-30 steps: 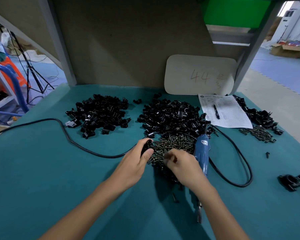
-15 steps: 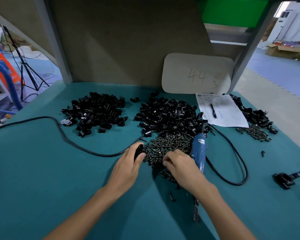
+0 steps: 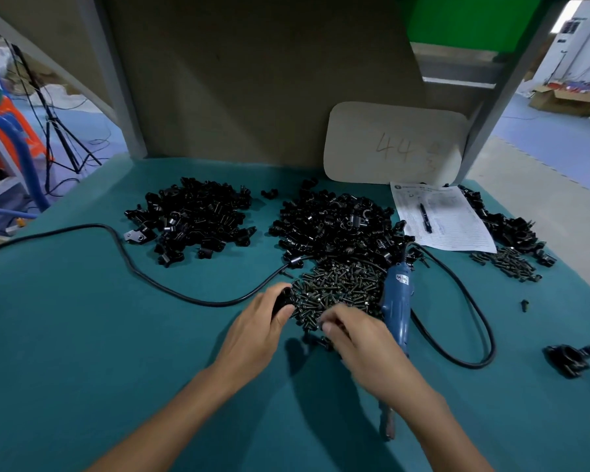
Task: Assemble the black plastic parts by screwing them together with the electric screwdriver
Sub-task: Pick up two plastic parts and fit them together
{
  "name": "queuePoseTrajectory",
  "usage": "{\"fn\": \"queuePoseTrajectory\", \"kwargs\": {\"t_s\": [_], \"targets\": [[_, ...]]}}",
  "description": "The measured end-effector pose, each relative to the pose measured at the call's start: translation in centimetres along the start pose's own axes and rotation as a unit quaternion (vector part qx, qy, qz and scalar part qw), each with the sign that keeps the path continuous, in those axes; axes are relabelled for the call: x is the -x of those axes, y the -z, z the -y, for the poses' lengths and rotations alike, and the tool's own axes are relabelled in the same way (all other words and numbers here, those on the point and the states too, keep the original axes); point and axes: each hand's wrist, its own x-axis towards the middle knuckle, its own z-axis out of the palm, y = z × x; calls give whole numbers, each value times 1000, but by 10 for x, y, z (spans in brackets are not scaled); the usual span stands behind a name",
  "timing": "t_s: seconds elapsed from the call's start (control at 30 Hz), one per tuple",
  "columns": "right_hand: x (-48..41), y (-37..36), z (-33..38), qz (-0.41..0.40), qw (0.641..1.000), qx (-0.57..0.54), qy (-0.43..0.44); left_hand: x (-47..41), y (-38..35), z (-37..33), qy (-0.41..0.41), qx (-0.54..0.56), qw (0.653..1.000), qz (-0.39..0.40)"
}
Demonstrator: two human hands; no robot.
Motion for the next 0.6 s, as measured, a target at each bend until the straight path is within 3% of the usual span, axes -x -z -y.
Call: {"fn": "queuePoseTrajectory", "kwargs": {"t_s": [0.2, 0.4, 0.6], "targets": [[-32, -10, 16, -71, 993, -93, 14, 1, 1, -1, -13, -10, 1000, 10], [-43, -18, 9, -66, 992, -110, 15, 0, 1, -1, -10, -10, 1000, 10], [-49, -13, -3, -7, 971, -239, 2, 0, 0, -1, -8, -19, 999, 31]]}}
